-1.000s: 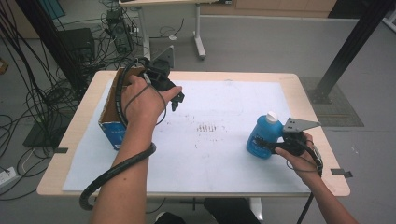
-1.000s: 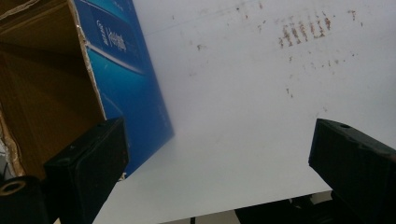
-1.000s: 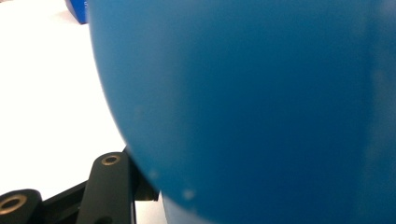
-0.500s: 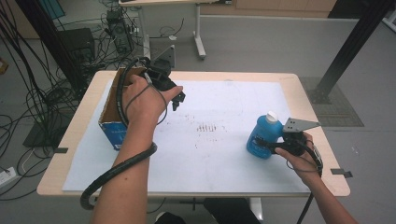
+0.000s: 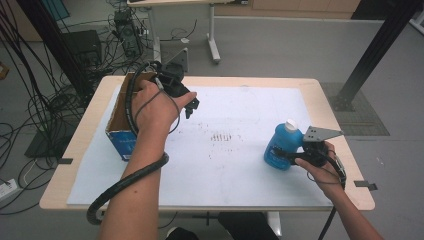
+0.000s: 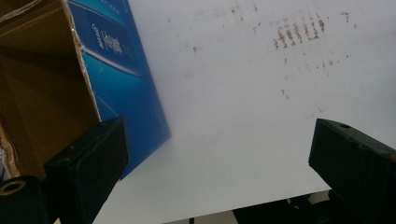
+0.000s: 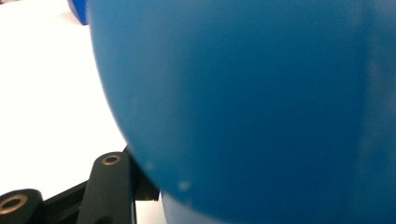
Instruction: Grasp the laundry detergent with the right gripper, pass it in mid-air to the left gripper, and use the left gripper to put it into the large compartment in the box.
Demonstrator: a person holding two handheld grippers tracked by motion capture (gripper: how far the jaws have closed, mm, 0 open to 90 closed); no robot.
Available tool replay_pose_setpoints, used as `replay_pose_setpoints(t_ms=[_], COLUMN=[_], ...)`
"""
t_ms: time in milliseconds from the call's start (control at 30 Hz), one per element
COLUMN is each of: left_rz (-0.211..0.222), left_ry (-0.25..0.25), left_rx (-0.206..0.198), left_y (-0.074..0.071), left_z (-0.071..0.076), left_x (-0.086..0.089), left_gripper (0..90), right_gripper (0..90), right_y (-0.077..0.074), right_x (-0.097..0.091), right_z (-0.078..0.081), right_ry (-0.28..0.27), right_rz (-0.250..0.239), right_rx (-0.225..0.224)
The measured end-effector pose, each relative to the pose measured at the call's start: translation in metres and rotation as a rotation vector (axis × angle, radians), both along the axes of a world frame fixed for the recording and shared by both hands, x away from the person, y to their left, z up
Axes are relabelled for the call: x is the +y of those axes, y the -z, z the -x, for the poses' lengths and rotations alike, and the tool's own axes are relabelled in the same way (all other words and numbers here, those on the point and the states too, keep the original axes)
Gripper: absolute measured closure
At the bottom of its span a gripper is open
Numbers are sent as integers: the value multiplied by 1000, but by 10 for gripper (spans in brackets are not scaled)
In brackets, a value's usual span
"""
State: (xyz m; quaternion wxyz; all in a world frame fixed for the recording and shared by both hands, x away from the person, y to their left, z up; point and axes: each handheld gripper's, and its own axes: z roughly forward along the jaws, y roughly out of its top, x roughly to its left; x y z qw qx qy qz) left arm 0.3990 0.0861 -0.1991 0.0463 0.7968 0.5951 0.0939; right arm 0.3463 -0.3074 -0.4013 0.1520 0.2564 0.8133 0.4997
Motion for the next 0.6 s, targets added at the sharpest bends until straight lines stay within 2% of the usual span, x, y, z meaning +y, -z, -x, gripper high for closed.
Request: replay_pose_setpoints(t_ms=[600], left_rz=[-8], left_ry=[-1], left_rx=[0], left_y=[-3], left_z=[0], left_x=[1], left_gripper=[55], right_gripper=[435], right_y=[0], right_x=[0], right_z=[0], right_ry=[-1], right_rz=[-4], right_rx=[5])
